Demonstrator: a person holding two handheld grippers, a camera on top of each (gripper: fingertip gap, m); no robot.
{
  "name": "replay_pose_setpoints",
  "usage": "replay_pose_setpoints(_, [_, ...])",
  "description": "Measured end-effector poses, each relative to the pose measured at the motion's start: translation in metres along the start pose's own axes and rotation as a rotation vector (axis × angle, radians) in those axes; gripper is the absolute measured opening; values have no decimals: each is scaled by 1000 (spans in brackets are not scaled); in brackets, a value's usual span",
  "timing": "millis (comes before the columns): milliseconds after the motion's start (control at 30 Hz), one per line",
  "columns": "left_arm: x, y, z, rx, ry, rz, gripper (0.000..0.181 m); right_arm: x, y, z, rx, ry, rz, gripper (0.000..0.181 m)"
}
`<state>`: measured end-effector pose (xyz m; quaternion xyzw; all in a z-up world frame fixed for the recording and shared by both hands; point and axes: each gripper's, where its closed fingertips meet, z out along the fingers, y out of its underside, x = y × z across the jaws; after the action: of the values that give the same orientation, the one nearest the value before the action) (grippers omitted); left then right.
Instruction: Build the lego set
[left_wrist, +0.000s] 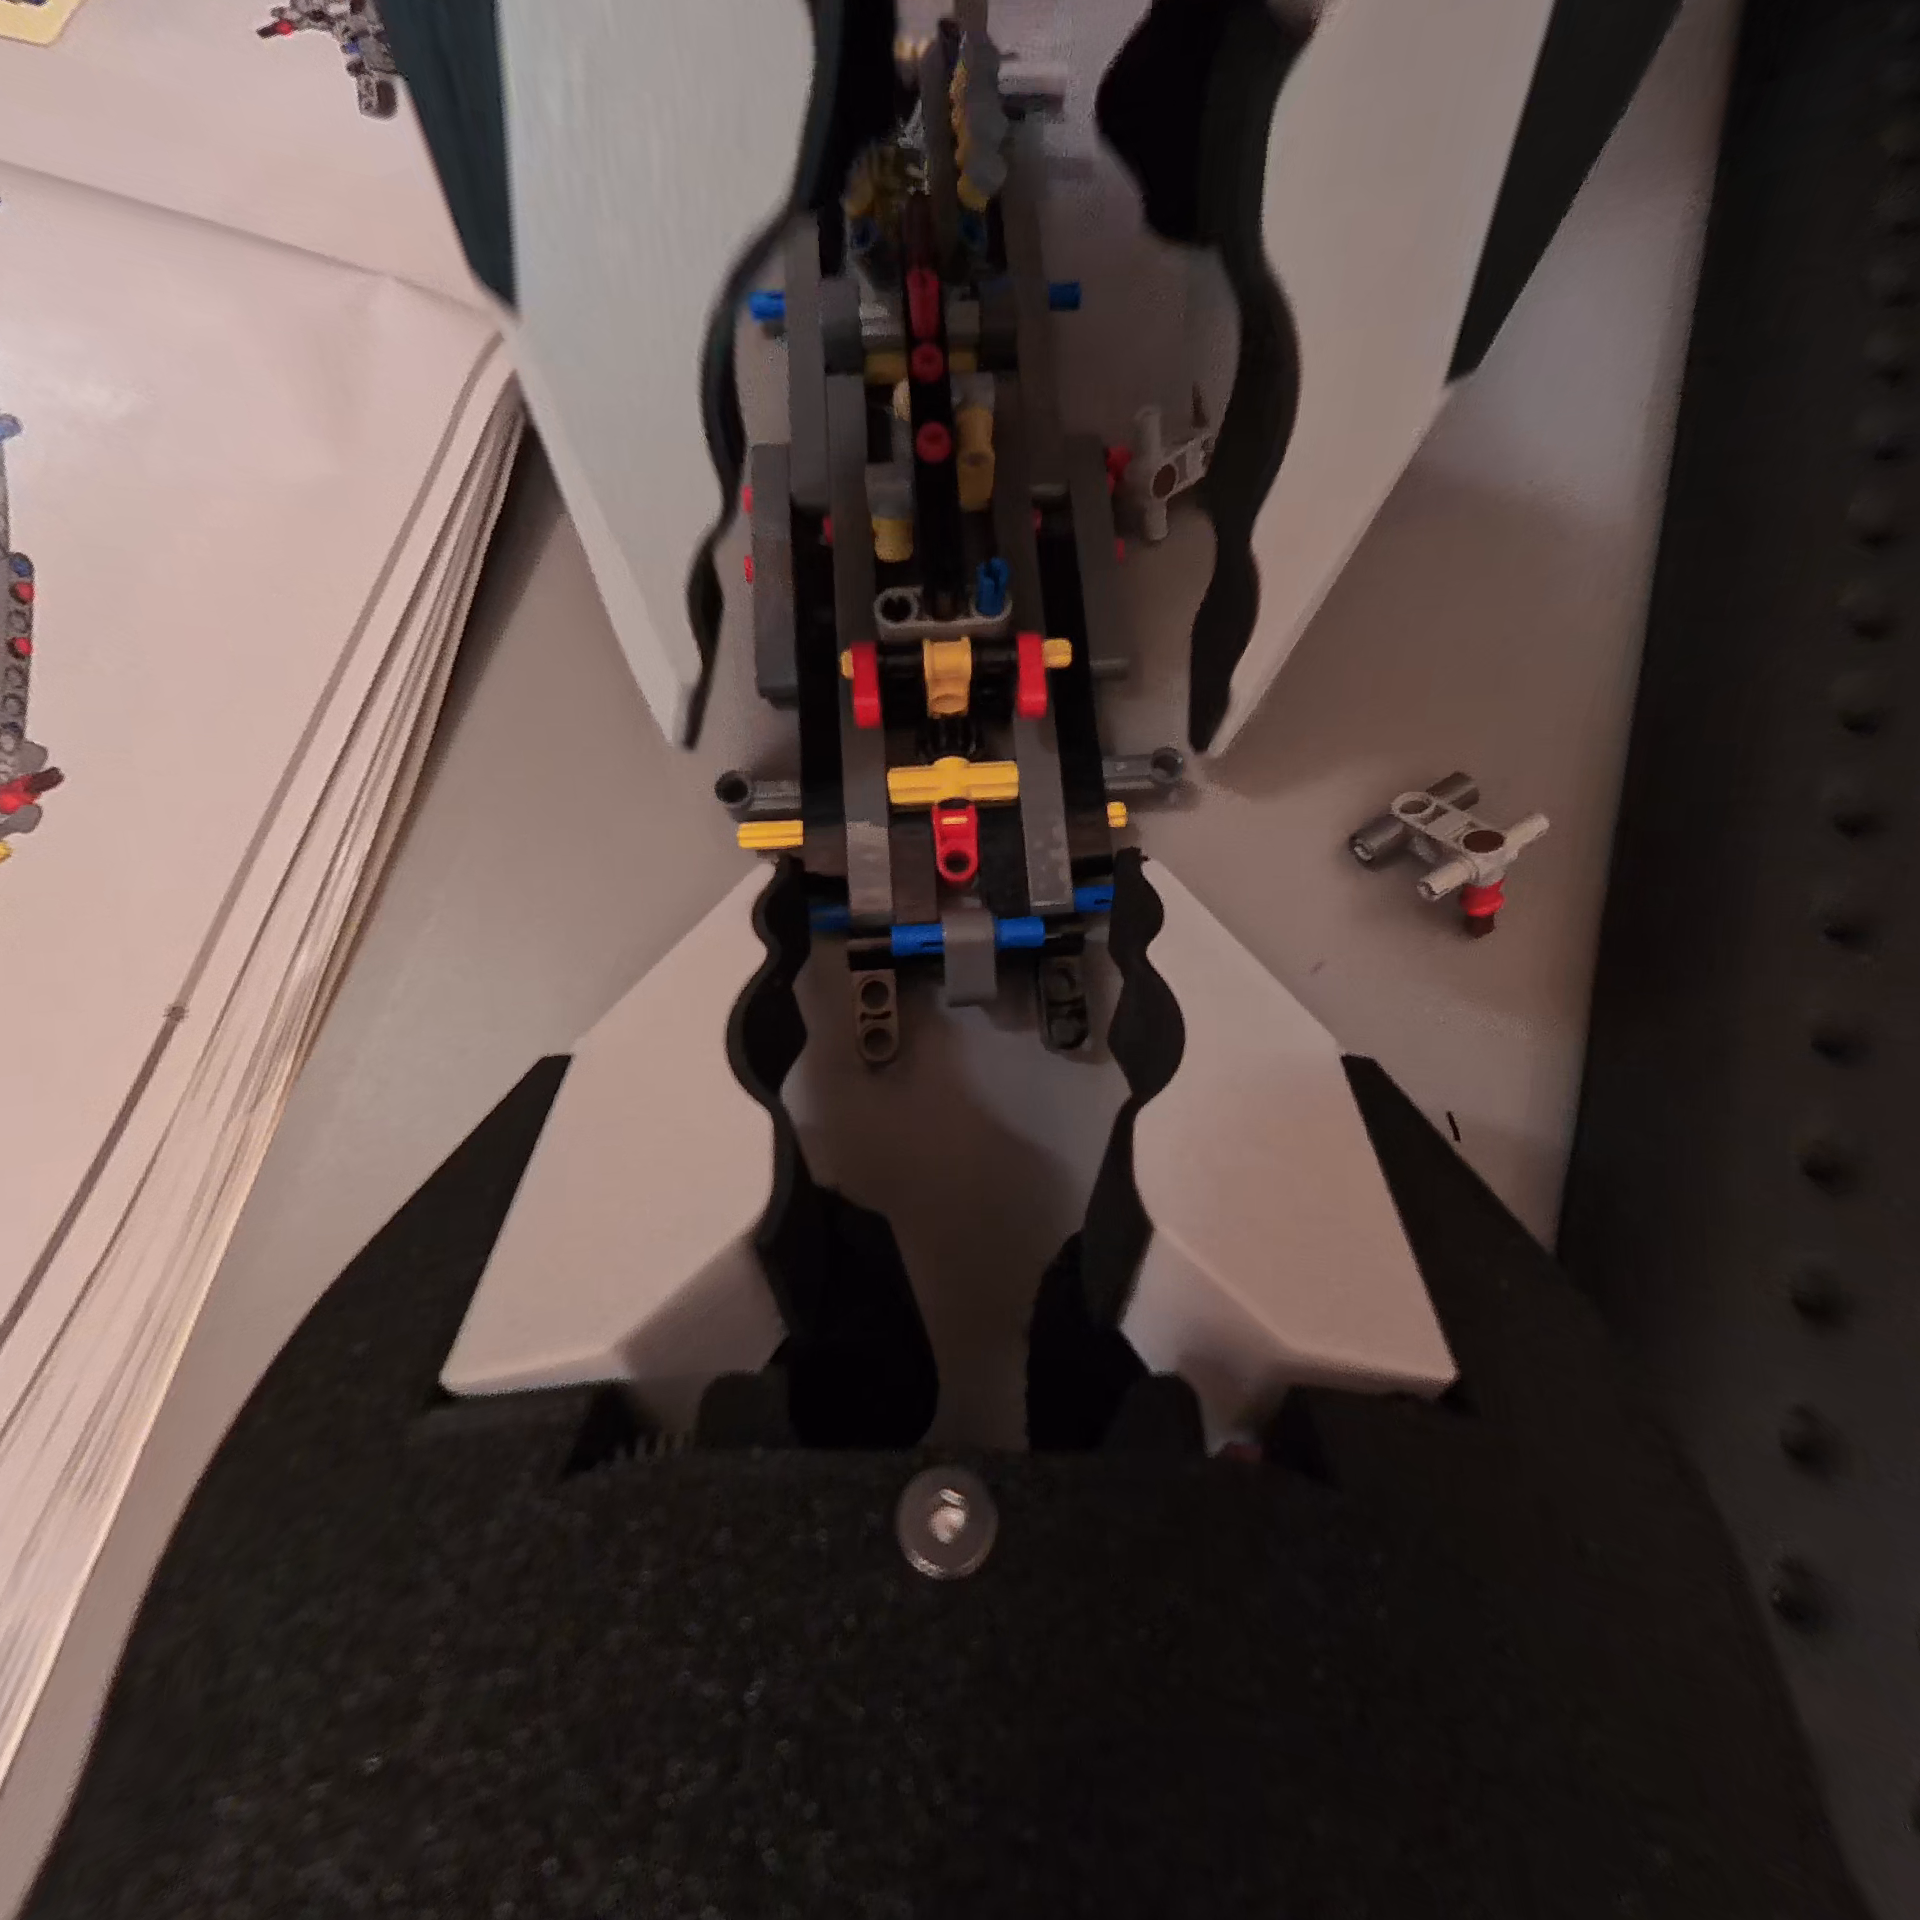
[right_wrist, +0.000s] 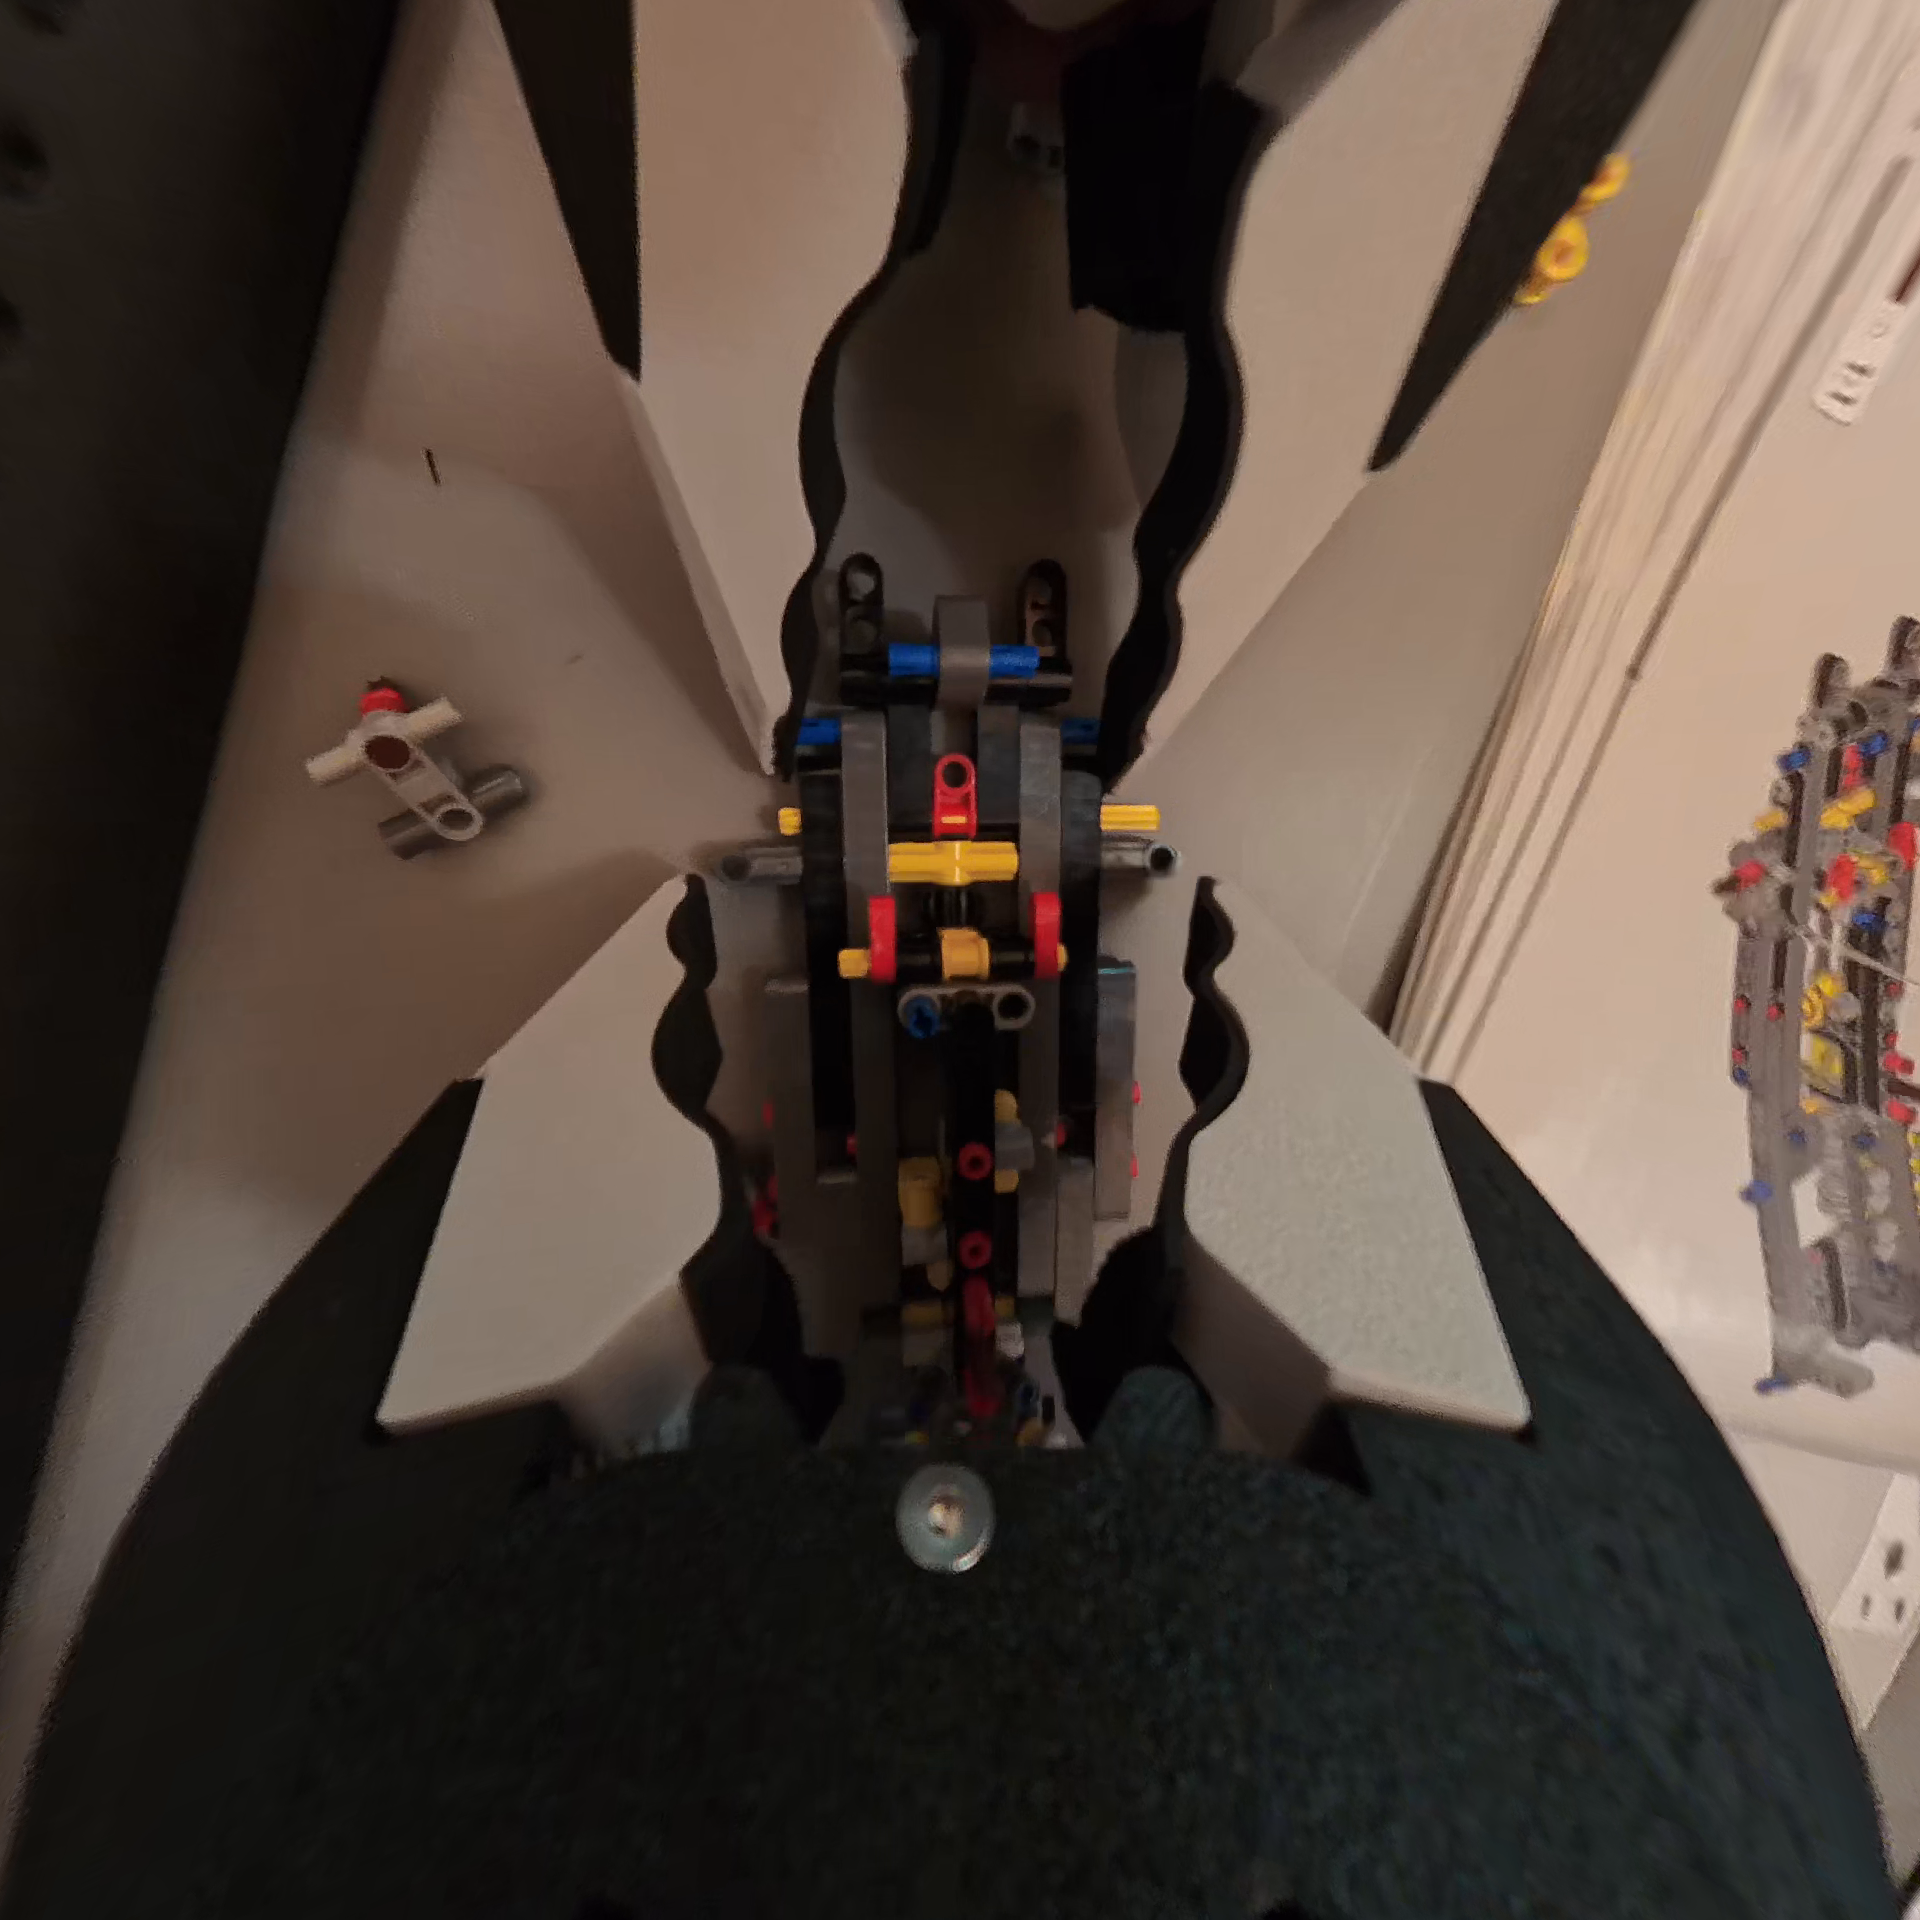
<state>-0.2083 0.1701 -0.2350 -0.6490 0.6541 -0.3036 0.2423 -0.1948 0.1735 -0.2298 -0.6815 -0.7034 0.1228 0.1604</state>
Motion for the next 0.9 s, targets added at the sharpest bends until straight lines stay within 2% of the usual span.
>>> replay_pose_setpoints(133, [1,2,-2,-4,-21,6,57,7,1,-43,166,65,201,88])
replay_pose_setpoints(267, [1,4,-4,-4,-34,1,57,-8,29,-76,345,138,529,67])
replay_pose_setpoints(367, [1,3,-3,-4,-49,9,57,-39,46,-72,443,177,765,55])
replay_pose_setpoints(400, [1,3,-3,-4,-55,11,57,-49,49,-66,457,191,822,55])
replay_pose_setpoints(467, [0,3,-3,-2,-65,9,57,-56,58,-55,463,270,917,43])
replay_pose_setpoints(567, [-1,-2,-4,21,-73,-4,57,-56,60,-42,482,322,983,34])
replay_pose_setpoints(667, [0,-7,-8,57,-73,-22,57,-53,60,-29,447,333,967,29])
replay_pose_setpoints(700, [1,-10,-10,73,-78,-25,57,-51,58,-27,441,340,946,22])
replay_pose_setpoints(733, [0,-13,-14,91,-91,-20,57,-51,58,-26,428,343,926,7])
replay_pose_setpoints(833, [8,-33,-27,193,-143,22,54,-45,56,-39,447,420,900,6])
replay_pose_setpoints(900, [29,-48,-28,262,-129,45,51,-43,37,-60,529,499,802,6])
